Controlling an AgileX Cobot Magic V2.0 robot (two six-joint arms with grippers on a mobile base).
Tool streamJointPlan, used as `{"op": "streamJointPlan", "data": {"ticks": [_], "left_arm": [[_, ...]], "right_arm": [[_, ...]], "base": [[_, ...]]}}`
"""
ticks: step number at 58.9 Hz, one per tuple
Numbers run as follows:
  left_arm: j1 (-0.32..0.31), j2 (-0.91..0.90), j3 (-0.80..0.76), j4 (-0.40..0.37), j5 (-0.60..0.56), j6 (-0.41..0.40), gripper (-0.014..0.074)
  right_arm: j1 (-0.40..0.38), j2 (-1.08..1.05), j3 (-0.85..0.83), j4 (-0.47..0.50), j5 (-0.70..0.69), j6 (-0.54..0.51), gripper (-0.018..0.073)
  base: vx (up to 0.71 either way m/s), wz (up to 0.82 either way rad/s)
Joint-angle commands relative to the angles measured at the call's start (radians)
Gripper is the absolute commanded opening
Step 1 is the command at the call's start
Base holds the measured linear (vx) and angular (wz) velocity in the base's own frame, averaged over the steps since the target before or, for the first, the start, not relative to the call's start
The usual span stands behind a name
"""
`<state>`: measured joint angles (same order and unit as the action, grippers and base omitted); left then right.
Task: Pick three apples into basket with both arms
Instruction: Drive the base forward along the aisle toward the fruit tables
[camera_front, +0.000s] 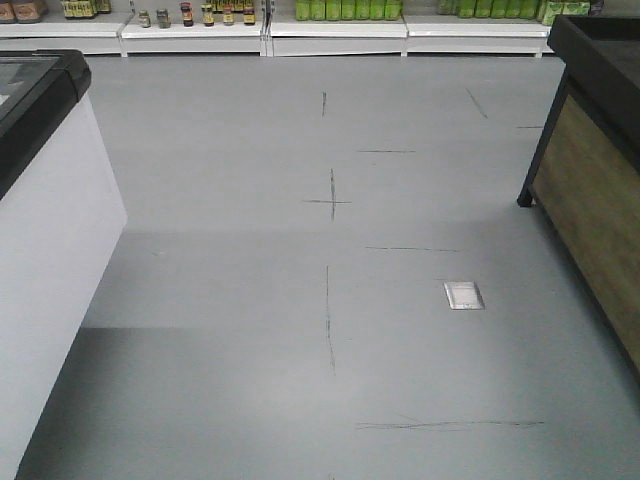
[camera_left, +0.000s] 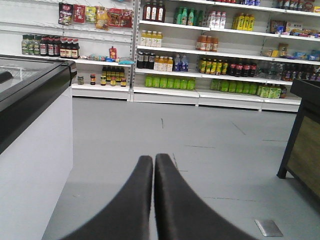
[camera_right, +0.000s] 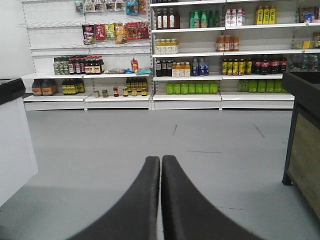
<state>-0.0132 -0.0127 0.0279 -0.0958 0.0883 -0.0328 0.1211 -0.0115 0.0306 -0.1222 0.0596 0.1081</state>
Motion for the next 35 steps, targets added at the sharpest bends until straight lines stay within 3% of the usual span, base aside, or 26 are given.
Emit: {"op": "streamJointPlan", "data": {"ticks": [1,35], "left_arm": [[0.003,-0.013,-0.025,-0.002,-0.067,-0.009,-0.0006],[0.003,-0.013,-0.025,-0.002,-0.067,-0.009,-0.0006]], "right_arm": [[-0.005,-0.012,0.009,-0.008,-0.068,-0.011,-0.0005],[-0.005,-0.012,0.009,-0.008,-0.068,-0.011,-0.0005]], "base": [[0.0,0.02],[0.06,0.06]]}}
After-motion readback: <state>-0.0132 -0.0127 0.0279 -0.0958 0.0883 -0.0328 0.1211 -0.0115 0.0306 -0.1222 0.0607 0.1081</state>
